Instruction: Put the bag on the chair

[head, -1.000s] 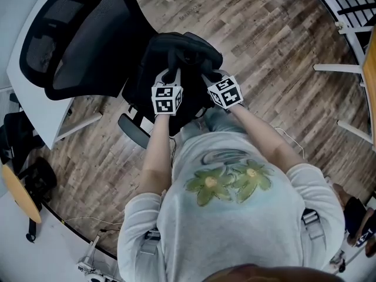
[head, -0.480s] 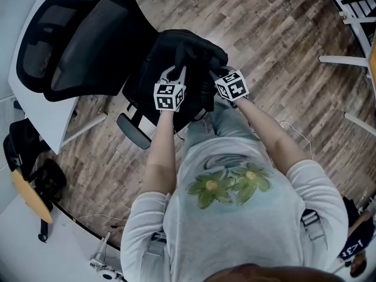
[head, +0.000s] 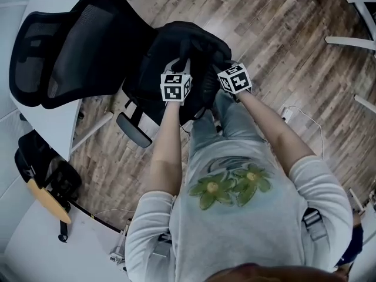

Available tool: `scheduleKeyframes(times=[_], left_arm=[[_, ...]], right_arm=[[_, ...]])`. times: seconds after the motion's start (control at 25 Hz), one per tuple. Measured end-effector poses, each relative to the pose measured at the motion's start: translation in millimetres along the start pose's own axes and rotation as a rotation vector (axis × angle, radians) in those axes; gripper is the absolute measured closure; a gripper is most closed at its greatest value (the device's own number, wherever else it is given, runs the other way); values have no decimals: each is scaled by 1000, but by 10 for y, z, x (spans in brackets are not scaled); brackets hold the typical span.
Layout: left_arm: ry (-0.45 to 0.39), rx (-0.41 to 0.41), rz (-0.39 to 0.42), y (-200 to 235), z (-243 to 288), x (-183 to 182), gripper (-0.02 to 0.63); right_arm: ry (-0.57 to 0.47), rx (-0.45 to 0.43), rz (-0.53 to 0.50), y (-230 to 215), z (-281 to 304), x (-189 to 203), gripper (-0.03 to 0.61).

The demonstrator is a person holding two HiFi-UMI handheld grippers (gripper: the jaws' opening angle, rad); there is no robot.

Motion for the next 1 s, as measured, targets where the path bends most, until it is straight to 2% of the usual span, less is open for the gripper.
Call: scheduleKeyframes(times=[0.2, 0.36, 0.4, 0.52, 0.56, 0.64, 0.88, 1.0], left_arm=[[37, -27, -13, 25, 127, 11, 569], [69, 8, -63, 4, 167, 16, 568], [94, 30, -56, -27, 180, 31, 554], [141, 54, -3, -84, 209, 48, 408], [120, 32, 2, -63, 195, 19, 353], [58, -19, -18, 10, 130, -40, 331], [-16, -57, -47, 139, -172, -96, 327], [-73, -39, -59, 147, -399, -181, 327]], right_arm=[[-21, -5, 42, -17, 26, 7, 538], [-81, -88, 127, 33, -8, -28, 537], [-92, -112, 164, 42, -24, -33, 535], [-113, -140, 230, 55, -72, -71, 515], [-118, -132, 232, 56, -87, -93, 506], [-123, -112, 232, 60, -118, -144, 449], [-140, -27, 203, 19, -289, -214, 366], [-176, 13, 244, -5, -452, -244, 354]])
Point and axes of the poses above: the fingertips, and each gripper's own axes: z forward along the fingers, y to its left, x out of its underside, the point moved 2 cm from there along -z, backward along the fingers, and after that the axes turned 3 degrees about y, right-handed, at the moved point
